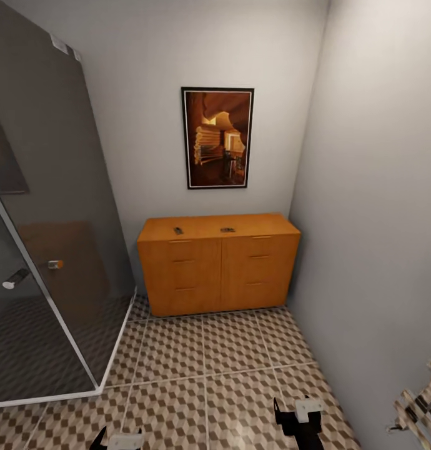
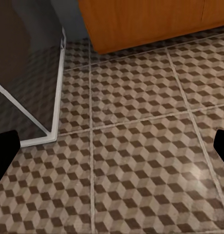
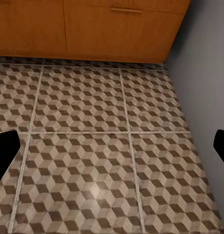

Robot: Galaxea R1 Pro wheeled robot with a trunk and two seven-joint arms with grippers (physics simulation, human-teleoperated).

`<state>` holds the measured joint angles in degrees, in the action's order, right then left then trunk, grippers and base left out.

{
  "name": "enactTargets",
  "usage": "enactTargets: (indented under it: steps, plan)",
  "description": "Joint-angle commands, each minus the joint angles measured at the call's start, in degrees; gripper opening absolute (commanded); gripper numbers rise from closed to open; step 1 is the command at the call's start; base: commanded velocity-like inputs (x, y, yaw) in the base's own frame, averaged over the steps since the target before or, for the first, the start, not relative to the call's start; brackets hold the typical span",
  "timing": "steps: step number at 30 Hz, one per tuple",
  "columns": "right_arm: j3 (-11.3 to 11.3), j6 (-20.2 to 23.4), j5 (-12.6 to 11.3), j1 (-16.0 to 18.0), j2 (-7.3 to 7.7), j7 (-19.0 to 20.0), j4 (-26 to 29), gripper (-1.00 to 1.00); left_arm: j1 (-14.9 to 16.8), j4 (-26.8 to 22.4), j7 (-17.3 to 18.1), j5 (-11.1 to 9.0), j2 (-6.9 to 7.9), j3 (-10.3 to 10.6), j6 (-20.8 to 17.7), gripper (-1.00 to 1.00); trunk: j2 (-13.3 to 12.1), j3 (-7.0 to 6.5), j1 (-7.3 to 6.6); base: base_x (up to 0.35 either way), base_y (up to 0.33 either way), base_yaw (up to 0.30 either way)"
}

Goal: Take the four mousetraps from the cabinet in the bathroom and place them on the bathroom floor. Make sure all four end up on the same floor surface, and ensure that at least two of them are either under or directly next to the same bathroom sink.

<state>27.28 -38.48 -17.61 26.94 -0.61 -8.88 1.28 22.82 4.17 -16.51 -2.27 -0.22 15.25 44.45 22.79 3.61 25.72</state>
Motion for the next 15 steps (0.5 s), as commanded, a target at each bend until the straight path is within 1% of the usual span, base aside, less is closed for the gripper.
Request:
enactTargets:
  steps: [1, 10, 15]
  plan:
    - [0.5, -0.1, -0.23, 0.04, -0.01, -0.35, -0.03, 1.0, 0.12, 0.23, -0.21, -0.21, -0.04, 0.49, 0.29, 1.0, 0.13, 0.13, 0.06, 0.258, -0.212, 0.233]
    - [0.5, -0.1, -0.23, 0.04, -0.01, -0.35, -0.03, 1.0, 0.12, 0.23, -0.24, -0.22, -0.05, 0.49, 0.29, 1.0, 0.13, 0.13, 0.06, 0.257, -0.213, 0.242]
    - [0.5, -0.1, -0.23, 0.04, -0.01, -0.35, -0.02, 1.0, 0.12, 0.23, -0.24, -0.22, -0.05, 0.49, 0.29, 1.0, 0.13, 0.13, 0.06, 0.257, -0.213, 0.11]
